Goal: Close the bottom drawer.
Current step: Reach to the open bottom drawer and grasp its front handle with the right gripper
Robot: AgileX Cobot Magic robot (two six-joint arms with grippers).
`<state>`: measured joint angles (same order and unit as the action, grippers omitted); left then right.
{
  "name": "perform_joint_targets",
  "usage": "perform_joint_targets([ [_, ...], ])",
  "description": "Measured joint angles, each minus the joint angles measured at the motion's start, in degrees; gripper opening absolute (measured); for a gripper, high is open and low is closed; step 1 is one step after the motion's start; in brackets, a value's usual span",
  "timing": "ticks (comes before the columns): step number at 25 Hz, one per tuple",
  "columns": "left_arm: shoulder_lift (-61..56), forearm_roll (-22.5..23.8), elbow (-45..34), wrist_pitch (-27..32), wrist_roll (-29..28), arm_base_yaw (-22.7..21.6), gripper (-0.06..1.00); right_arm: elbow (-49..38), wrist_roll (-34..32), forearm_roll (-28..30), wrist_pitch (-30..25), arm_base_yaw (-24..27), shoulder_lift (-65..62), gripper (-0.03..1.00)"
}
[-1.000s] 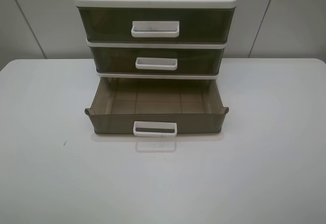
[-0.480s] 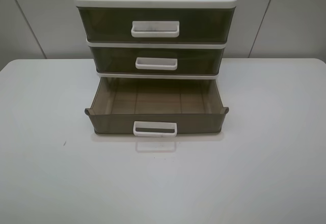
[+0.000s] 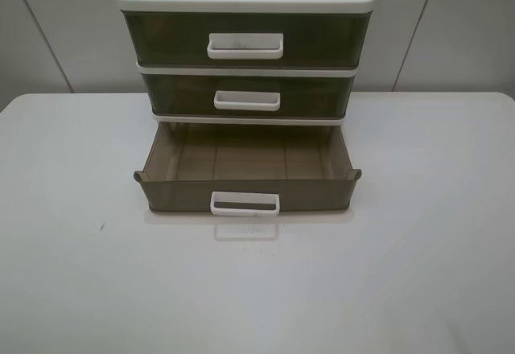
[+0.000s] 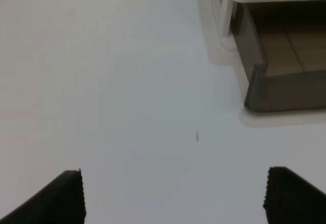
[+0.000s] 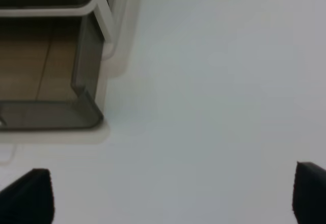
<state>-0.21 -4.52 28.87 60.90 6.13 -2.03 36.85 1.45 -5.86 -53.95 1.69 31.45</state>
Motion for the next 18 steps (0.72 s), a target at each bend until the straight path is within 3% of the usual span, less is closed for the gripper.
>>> perform_joint_targets([
  [4,0.00,0.00,0.00,0.00,0.00,0.00,0.72,4.69,0.00,-1.26,7.46,-1.07,10.13,0.82],
  [6,0.00,0.00,0.00,0.00,0.00,0.00,0.72,6.42,0.00,-1.33,12.53,-4.46,14.17,0.82],
  [11,0.00,0.00,0.00,0.00,0.00,0.00,0.72,7.60,0.00,-1.28,28.38,-18.11,22.97,0.82],
  [18,0.00,0.00,0.00,0.00,0.00,0.00,0.72,5.64,0.00,-1.53,41.30,-35.94,34.09,0.82],
])
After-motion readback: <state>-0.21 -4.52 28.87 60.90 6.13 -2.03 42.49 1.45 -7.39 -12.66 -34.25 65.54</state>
